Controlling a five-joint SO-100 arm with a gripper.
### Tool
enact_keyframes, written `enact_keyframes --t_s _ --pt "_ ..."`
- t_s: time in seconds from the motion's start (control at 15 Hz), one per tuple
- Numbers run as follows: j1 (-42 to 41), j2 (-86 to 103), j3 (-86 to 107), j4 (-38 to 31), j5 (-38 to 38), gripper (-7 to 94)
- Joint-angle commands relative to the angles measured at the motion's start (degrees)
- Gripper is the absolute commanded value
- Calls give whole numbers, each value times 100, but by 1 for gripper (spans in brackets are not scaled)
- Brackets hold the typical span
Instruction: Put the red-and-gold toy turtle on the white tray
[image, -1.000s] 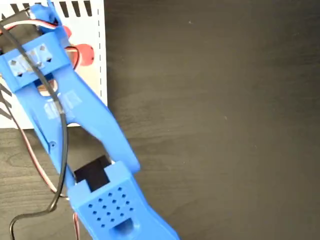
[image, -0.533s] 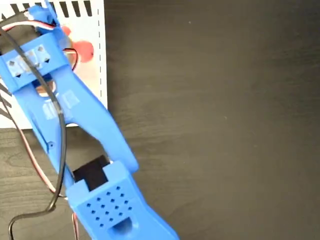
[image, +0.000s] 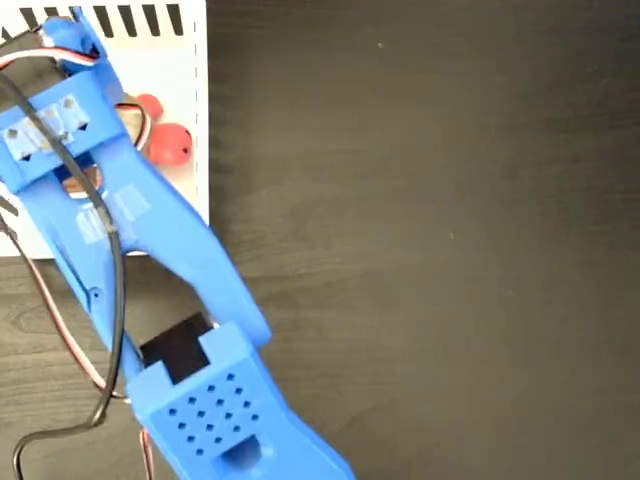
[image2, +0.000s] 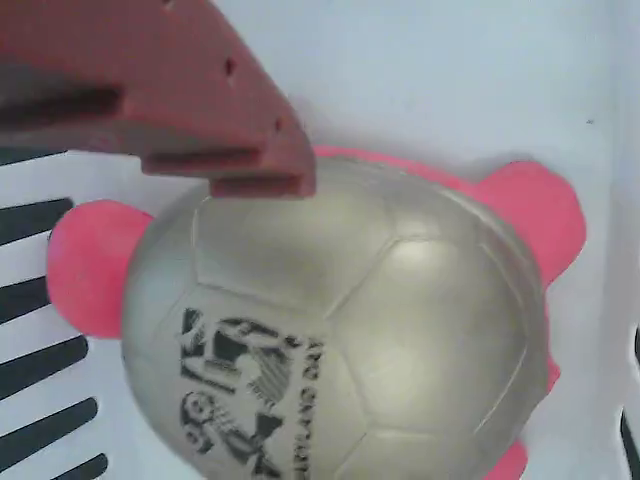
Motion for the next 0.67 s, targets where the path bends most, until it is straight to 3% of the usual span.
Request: enact_keyframes --t_s 0.0,0.13,0.2,0.4,0.6 --pt "-79 281 -281 35 9 70" --pt "0 439 -308 97 -26 62" --pt "70 589 -343 132 -18 51" --pt "299 1187 -352 141 0 4" --pt "545 2048 -114 -53 149 0"
